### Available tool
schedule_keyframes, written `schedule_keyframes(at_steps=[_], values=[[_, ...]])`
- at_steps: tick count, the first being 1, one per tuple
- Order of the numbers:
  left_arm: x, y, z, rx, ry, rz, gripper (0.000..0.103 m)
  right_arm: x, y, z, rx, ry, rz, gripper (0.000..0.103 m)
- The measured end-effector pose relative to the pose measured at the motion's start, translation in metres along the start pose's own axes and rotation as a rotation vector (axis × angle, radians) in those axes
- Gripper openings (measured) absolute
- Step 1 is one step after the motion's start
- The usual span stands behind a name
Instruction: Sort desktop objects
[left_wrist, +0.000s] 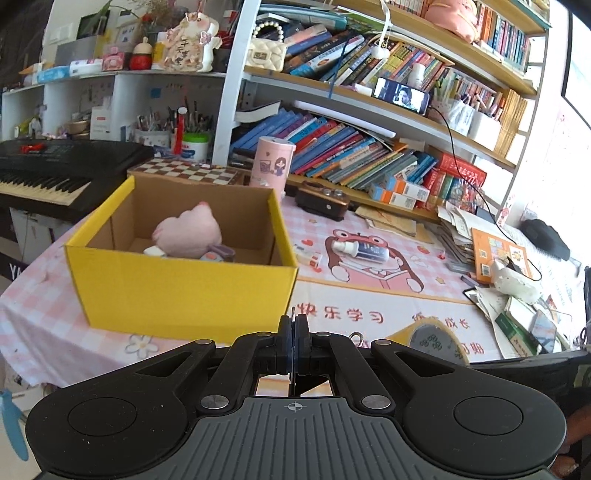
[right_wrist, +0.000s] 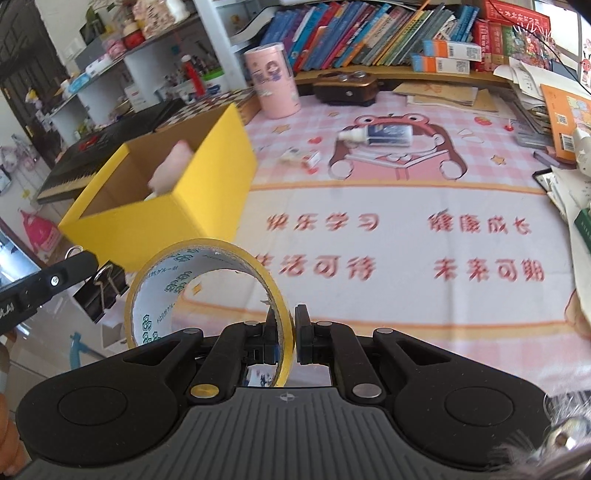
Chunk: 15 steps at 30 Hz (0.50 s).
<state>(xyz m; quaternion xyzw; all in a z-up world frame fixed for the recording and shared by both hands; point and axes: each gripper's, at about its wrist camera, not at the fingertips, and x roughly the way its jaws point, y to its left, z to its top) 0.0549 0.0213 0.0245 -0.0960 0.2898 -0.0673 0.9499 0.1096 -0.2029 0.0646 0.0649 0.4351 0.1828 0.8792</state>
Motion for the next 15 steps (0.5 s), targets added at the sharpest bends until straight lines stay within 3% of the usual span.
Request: schedule_keyframes(at_steps=[15], values=[[-0.048,0.047,-0.027,-0.009,0.009,-0.009,0.0,-0.007,0.061,-0.047,-0.001,0.023,0.012,0.007]])
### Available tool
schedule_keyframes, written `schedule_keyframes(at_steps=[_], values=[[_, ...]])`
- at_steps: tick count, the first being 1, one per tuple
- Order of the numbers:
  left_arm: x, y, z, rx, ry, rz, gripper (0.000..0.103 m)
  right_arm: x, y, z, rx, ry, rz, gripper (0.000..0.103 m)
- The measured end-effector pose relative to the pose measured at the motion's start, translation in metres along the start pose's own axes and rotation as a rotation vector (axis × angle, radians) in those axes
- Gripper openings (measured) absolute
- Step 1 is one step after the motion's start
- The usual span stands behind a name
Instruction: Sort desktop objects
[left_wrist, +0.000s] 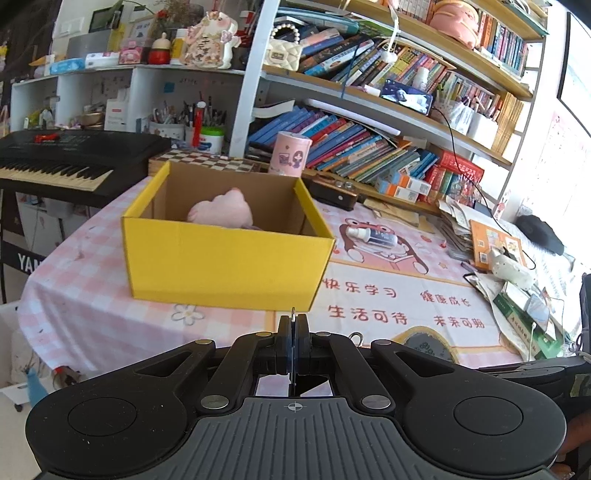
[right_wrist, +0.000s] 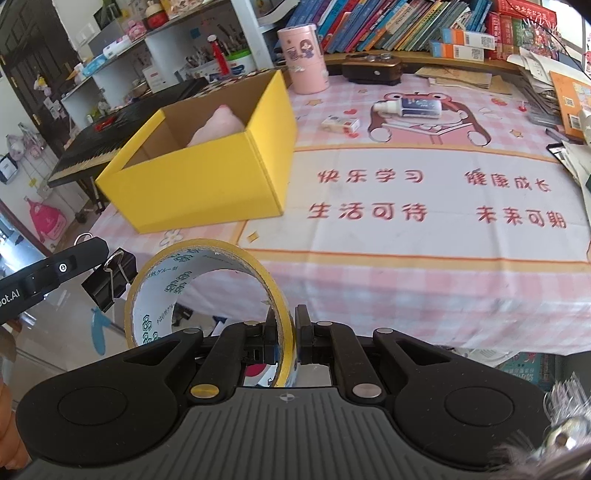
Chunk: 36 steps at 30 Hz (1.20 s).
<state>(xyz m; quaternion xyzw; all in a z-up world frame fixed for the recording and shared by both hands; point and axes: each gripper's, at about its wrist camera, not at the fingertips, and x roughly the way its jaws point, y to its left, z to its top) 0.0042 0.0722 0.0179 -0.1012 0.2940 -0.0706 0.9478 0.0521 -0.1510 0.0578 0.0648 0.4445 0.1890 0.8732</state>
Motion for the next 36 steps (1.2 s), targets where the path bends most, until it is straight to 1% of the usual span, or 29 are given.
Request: schedule_keyframes(at_steps=[9,19,28,36], values=[[-0.022,0.022,-0.007,-0.026,-0.021,0.031,0.0,0.001,0.031,-0.009,-0.043,0.008,0.028,0.007],[-0.037,0.04,-0.011,-0.055,-0.048,0.073,0.0,0.006,0.057,-0.008,-0.105,0.007,0.063,0.007],[-0.04,0.045,-0.009,-0.054,-0.058,0.081,0.0,0.01,0.062,-0.005,-0.119,0.007,0.07,0.007],[-0.036,0.042,0.001,-0.052,-0.074,0.074,0.0,0.01,0.059,0.002,-0.123,0.0,0.057,0.007]])
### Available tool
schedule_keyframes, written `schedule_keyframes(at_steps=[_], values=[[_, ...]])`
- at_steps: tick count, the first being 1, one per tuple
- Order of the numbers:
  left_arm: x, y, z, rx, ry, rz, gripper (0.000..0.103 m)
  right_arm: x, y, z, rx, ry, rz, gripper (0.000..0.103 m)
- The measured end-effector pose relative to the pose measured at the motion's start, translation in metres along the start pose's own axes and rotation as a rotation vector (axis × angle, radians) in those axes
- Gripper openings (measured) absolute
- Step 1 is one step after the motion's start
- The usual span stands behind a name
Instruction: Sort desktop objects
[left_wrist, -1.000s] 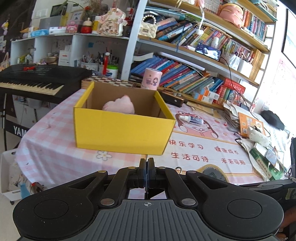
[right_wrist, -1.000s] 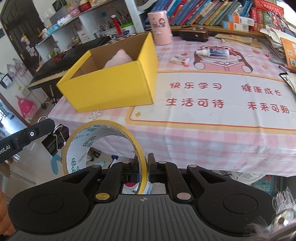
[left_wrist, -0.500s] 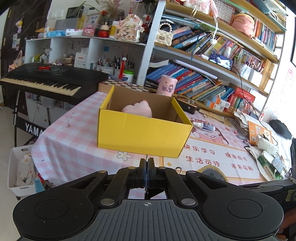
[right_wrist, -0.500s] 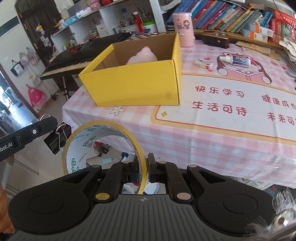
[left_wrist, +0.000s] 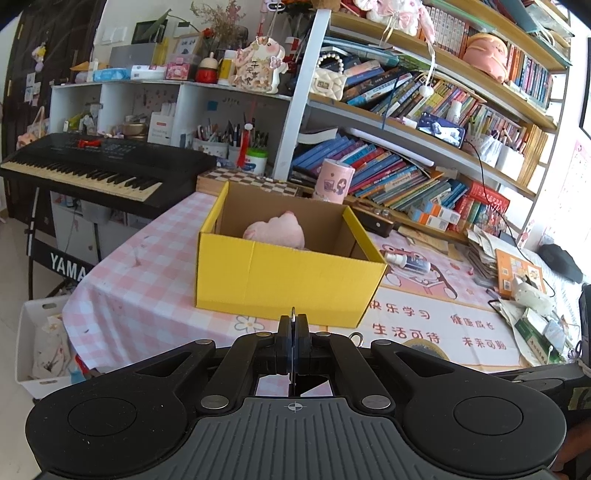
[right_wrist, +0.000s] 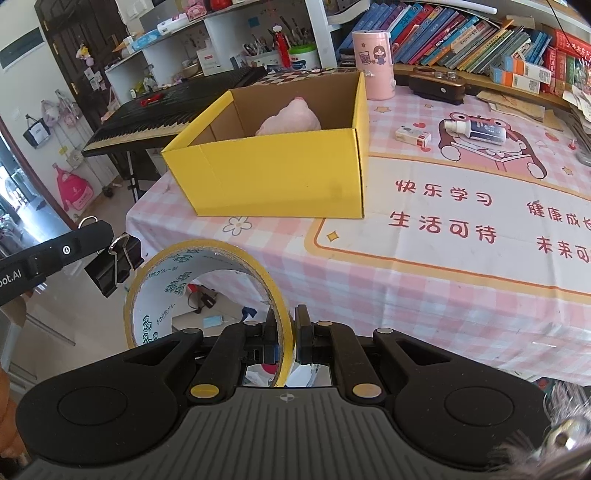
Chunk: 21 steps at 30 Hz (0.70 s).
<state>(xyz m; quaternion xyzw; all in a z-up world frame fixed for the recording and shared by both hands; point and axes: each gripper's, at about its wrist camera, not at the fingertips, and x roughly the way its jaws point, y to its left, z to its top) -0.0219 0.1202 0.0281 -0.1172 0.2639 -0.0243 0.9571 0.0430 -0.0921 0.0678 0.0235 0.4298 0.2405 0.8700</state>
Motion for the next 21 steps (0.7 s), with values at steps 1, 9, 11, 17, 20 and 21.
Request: schedule_keyframes(at_steps=[1,9,11,17,20,21], values=[[0.001,-0.001,0.001,0.001,0.0,-0.001,0.0,0.001,-0.002,0.002,0.002,0.001,-0.002,0.007],[0.014,-0.01,0.024,0.014,-0.036,0.008,0.0,0.01,-0.011,0.03,0.002,-0.03,0.03,0.007],[0.018,-0.012,0.033,0.016,-0.052,0.016,0.0,0.013,-0.012,0.042,-0.005,-0.044,0.047,0.007],[0.039,-0.017,0.068,0.025,-0.119,0.046,0.0,0.02,-0.016,0.089,-0.04,-0.106,0.1,0.007],[0.052,-0.018,0.085,0.029,-0.154,0.07,0.0,0.027,-0.017,0.114,-0.068,-0.139,0.117,0.007],[0.058,-0.018,0.09,0.027,-0.16,0.079,0.0,0.03,-0.017,0.123,-0.08,-0.149,0.12,0.007]])
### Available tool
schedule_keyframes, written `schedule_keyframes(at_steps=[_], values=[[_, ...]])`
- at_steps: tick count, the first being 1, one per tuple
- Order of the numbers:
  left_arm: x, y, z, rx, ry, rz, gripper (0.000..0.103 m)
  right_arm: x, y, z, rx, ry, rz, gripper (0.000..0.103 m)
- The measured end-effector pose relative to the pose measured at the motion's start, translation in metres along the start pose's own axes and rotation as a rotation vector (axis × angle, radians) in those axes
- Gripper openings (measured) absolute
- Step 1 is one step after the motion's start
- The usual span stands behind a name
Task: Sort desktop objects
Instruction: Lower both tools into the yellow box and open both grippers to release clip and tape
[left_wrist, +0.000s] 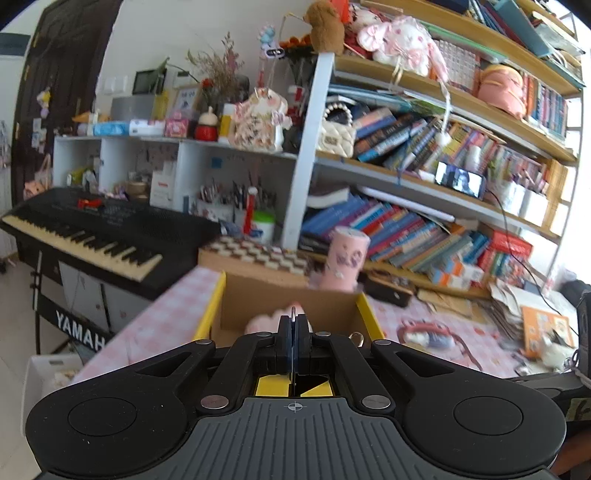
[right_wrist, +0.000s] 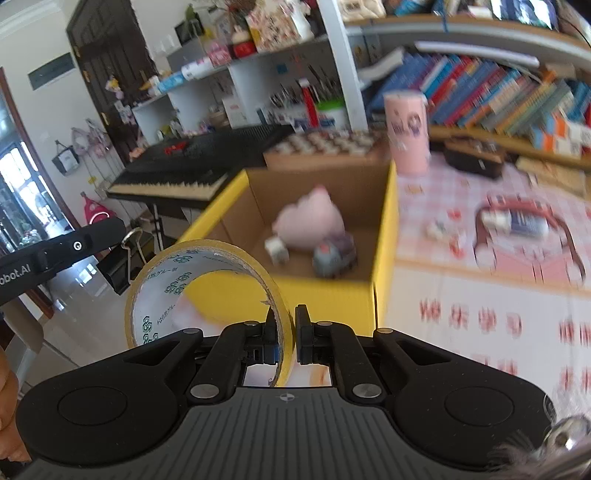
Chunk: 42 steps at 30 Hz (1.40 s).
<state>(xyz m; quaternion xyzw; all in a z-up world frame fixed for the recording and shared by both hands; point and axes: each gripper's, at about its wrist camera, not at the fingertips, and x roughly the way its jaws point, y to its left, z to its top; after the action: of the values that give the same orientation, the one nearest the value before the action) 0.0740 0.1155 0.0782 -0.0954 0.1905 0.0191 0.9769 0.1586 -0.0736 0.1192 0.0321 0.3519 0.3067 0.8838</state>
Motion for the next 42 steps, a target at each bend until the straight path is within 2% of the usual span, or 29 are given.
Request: schedule_keyframes(at_steps=[5,10,14,20,23,30,33,37,39,42], values=[[0.036,-0.001,0.011,-0.013,0.005,0.036,0.0,0.025,-0.01,0.036,-0.067,-0.031,-0.009,0.007],[0.073,-0.006,0.017,-0.004,0.024,0.061,0.0,0.059,-0.022,0.06,-0.118,-0.025,-0.045,0.007],[0.106,-0.006,0.011,0.013,0.075,0.099,0.0,0.1,-0.025,0.061,-0.227,0.041,-0.089,0.008],[0.149,-0.003,-0.01,0.033,0.21,0.113,0.0,0.15,-0.028,0.055,-0.406,0.197,-0.082,0.008],[0.162,-0.001,-0.019,0.047,0.265,0.112,0.0,0.161,-0.024,0.053,-0.508,0.234,-0.081,0.012],[0.172,0.0,-0.032,0.066,0.332,0.111,0.0,0.18,-0.016,0.041,-0.611,0.341,-0.052,0.014],[0.174,0.001,-0.036,0.066,0.353,0.114,0.0,0.182,-0.016,0.042,-0.61,0.352,-0.055,0.017],[0.172,0.002,-0.04,0.06,0.366,0.116,0.001,0.179,-0.013,0.041,-0.619,0.346,-0.052,0.028],[0.167,0.002,-0.039,0.066,0.349,0.12,0.01,0.175,-0.011,0.042,-0.604,0.329,-0.058,0.031],[0.155,-0.003,-0.034,0.082,0.315,0.123,0.022,0.162,-0.01,0.047,-0.563,0.295,-0.046,0.046]])
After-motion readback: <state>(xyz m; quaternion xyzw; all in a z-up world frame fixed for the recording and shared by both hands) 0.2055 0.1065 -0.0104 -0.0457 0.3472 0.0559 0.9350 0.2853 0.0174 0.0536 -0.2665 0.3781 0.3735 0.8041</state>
